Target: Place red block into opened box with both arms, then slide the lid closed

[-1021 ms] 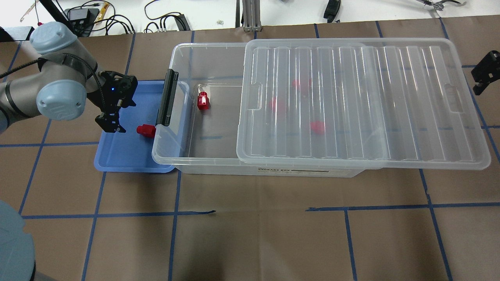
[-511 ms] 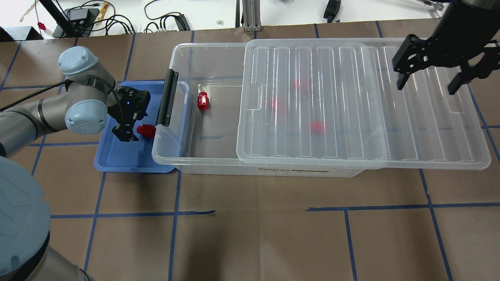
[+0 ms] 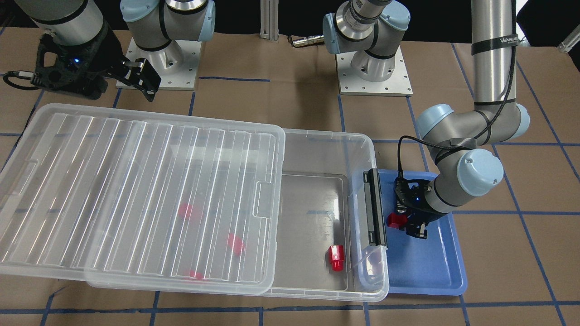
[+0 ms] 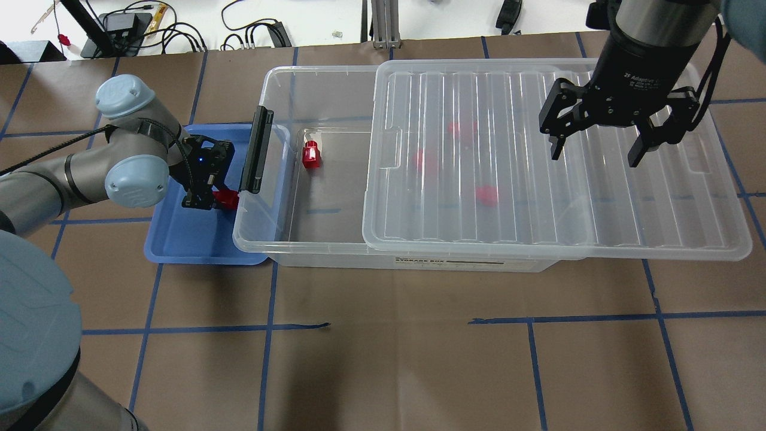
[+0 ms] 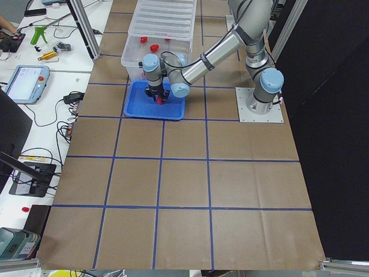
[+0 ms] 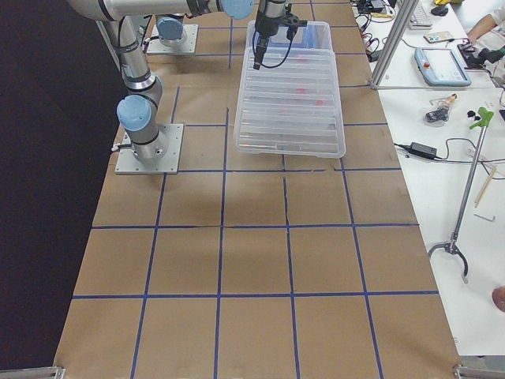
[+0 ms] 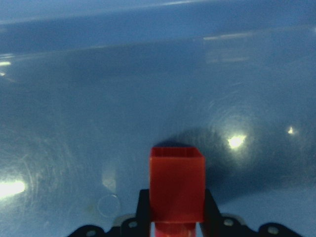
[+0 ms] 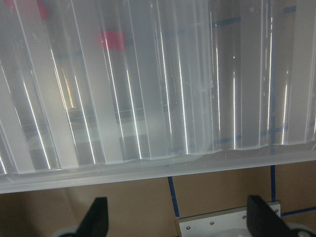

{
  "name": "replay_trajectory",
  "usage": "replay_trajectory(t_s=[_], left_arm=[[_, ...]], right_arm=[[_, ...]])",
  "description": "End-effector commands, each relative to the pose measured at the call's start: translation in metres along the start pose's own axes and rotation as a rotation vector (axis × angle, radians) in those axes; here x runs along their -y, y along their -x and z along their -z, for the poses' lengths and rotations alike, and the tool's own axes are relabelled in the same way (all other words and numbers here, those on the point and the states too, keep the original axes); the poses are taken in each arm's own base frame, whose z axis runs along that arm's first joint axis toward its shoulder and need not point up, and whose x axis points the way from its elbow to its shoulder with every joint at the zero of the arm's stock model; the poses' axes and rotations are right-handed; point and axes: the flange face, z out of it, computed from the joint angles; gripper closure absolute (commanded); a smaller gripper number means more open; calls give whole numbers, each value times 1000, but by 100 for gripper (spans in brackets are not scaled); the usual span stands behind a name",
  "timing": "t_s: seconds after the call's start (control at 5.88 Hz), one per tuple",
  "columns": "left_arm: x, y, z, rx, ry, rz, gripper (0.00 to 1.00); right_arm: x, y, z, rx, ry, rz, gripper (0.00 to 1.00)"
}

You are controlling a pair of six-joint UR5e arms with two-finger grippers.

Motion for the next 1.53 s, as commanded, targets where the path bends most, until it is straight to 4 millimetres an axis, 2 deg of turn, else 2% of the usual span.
replay_trajectory(t_s=[0.0, 0.17, 0.34, 0.51, 0.68, 0.85, 1.02, 1.19, 1.36], left_arm=[[-2, 4, 26, 35, 16, 5, 98], [4, 2, 64, 38, 21, 2, 98], [13, -9, 120, 26, 14, 12, 98], [27, -18, 167, 8, 5, 74, 98], [57, -22, 202, 20, -33, 142, 98], [105, -17, 211, 27, -43, 172, 98], [160, -15, 207, 19, -41, 211, 98], [202, -15, 186, -2, -37, 250, 98], [221, -3, 157, 12, -35, 225, 98]], right_arm=[[1, 1, 1, 5, -28, 1, 0], [1, 2, 2, 5, -31, 3, 0], [1, 2, 3, 6, -34, 3, 0], [4, 3, 6, 11, -61, 6, 0], [4, 3, 6, 10, -65, 7, 0], [5, 3, 5, 10, -62, 7, 0], [6, 4, 3, 9, -59, 7, 0], [6, 4, 3, 9, -59, 7, 0], [7, 3, 3, 9, -59, 6, 0]])
